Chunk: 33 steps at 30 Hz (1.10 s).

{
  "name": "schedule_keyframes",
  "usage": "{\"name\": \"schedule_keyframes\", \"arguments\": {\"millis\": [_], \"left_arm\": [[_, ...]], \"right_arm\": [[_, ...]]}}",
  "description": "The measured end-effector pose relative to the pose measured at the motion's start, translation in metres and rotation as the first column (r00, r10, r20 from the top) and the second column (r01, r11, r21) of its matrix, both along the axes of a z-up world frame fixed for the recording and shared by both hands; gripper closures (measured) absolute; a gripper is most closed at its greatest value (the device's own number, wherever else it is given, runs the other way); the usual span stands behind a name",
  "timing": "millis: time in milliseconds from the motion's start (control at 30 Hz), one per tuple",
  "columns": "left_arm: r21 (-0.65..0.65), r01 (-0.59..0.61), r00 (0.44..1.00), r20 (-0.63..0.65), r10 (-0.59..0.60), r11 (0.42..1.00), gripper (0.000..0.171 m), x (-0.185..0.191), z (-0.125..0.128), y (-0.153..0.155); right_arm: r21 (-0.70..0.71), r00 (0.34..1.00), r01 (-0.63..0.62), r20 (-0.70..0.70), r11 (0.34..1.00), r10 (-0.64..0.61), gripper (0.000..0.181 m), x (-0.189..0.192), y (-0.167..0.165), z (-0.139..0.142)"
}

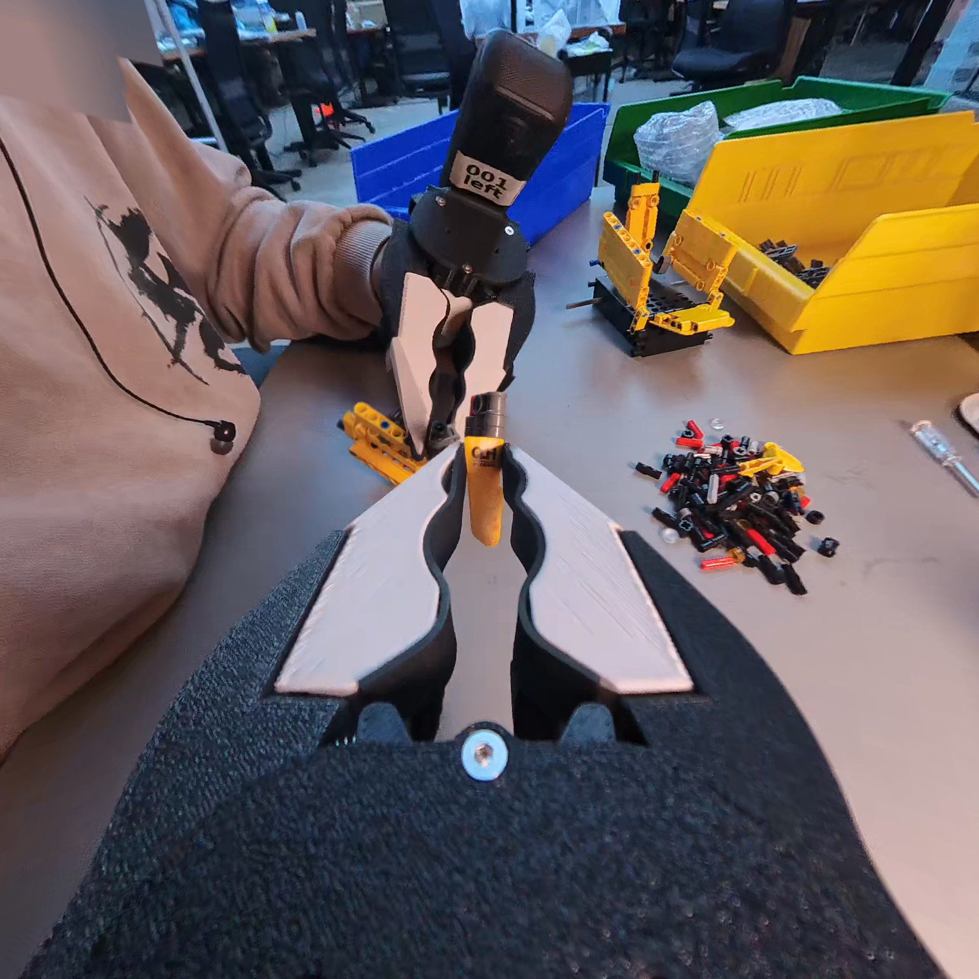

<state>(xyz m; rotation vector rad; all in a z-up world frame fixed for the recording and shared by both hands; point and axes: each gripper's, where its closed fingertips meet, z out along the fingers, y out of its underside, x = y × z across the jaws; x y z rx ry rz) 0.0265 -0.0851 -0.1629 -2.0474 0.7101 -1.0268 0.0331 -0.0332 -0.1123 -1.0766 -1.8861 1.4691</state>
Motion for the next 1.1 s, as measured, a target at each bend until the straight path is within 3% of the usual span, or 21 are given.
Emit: {"name": "schedule_keyframes", "arguments": {"millis": [67,133,300,400,467,633,900,967,1033,1100], "left_arm": [[-0.008,-0.008,1.000,-0.025,0.008,1.000,0.144,0.001,-0.004,0.000],[0.024,-0.031,0.999,-0.010,0.031,0.999,0.139,-0.002,0.003,0.003],[0.126,-0.100,0.992,0.087,0.089,0.987,0.144,-0.009,0.033,0.011],[0.178,-0.114,0.993,0.042,0.108,0.977,0.150,-0.007,0.033,0.014],[0.206,-0.106,0.994,0.001,0.109,0.973,0.163,-0.005,0.031,0.014],[0.273,-0.079,0.992,-0.076,0.103,0.959,0.166,-0.004,0.030,0.012],[0.322,-0.045,0.993,-0.084,0.076,0.946,0.166,0.000,0.039,0.009],[0.349,-0.115,0.986,-0.077,0.151,0.930,0.166,-0.024,0.047,0.013],[0.340,-0.226,0.974,0.055,0.221,0.913,0.166,-0.060,0.069,0.013],[0.342,-0.202,0.979,0.033,0.203,0.918,0.166,-0.056,0.063,0.014]], "right_arm": [[-0.038,1.000,-0.011,0.017,0.999,0.012,0.169,-0.001,-0.003,0.000],[-0.043,0.999,-0.019,0.048,0.999,0.021,0.169,-0.003,-0.008,-0.005],[0.023,0.994,-0.034,0.108,0.999,0.031,0.169,-0.010,-0.023,-0.022],[0.093,0.992,-0.049,0.119,0.994,0.038,0.169,-0.015,-0.033,-0.027],[0.133,0.991,-0.059,0.124,0.989,0.043,0.169,-0.016,-0.039,-0.031],[0.196,0.993,-0.062,0.107,0.979,0.042,0.168,-0.015,-0.042,-0.032],[0.208,0.996,-0.073,0.057,0.975,0.062,0.168,-0.017,-0.050,-0.023],[0.282,0.996,-0.042,0.090,0.959,0.017,0.168,-0.013,-0.032,-0.032],[0.154,0.997,0.025,0.063,0.988,-0.035,0.169,-0.002,-0.006,-0.019],[0.136,0.999,0.041,0.012,0.990,-0.043,0.168,-0.003,0.000,-0.004]]}}
